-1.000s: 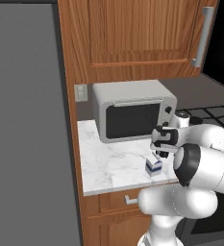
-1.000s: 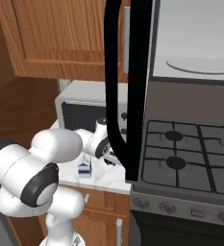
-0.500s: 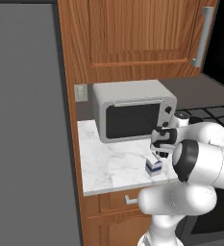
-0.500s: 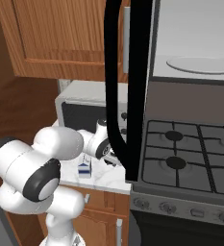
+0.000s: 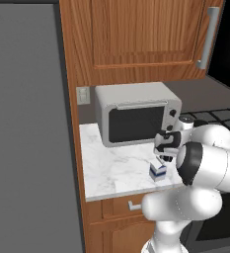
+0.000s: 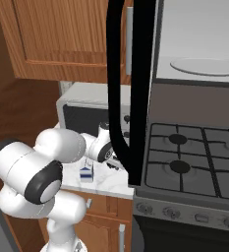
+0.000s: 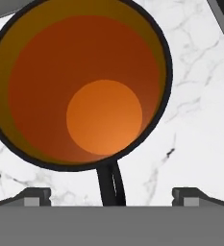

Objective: Place the microwavable item in the microwave. Then, close the microwave door and press the start button.

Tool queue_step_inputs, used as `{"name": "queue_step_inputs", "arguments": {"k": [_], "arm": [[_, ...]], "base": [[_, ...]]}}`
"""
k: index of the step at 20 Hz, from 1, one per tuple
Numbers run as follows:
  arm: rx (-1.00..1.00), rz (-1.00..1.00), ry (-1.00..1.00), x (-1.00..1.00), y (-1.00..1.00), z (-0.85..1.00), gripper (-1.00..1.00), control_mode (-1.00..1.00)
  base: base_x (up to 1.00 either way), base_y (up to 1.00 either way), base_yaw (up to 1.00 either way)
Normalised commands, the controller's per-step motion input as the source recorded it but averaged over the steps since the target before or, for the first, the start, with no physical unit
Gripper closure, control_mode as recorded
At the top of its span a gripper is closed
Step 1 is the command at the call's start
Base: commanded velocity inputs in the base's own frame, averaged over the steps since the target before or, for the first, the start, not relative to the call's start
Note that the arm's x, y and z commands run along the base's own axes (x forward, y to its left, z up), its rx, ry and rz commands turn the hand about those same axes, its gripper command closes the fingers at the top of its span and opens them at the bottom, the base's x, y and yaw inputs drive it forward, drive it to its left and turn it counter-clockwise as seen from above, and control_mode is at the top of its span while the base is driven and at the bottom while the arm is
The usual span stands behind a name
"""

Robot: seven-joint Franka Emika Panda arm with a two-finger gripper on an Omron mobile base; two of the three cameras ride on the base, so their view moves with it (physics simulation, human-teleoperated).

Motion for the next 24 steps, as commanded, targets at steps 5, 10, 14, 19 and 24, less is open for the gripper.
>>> {"name": "queue_step_inputs", "arguments": {"k": [5, 10, 14, 19, 24], "arm": [[0.00, 0.00, -0.01, 0.02, 0.00, -0.02, 1.00, -1.00], [0.00, 0.00, 0.00, 0.03, 0.00, -0.04, 1.00, -1.00], [0.00, 0.00, -0.02, 0.02, 0.00, 0.00, 1.00, -1.00], [0.00, 0.00, -0.04, 0.00, 0.00, 0.00, 1.00, -1.00], [0.00, 0.00, -0.04, -0.11, 0.00, 0.08, 1.00, -1.00]], "base": [[0.00, 0.00, 0.00], [0.00, 0.00, 0.00], [0.00, 0.00, 0.00], [0.00, 0.00, 0.00], [0.00, 0.00, 0.00]]}}
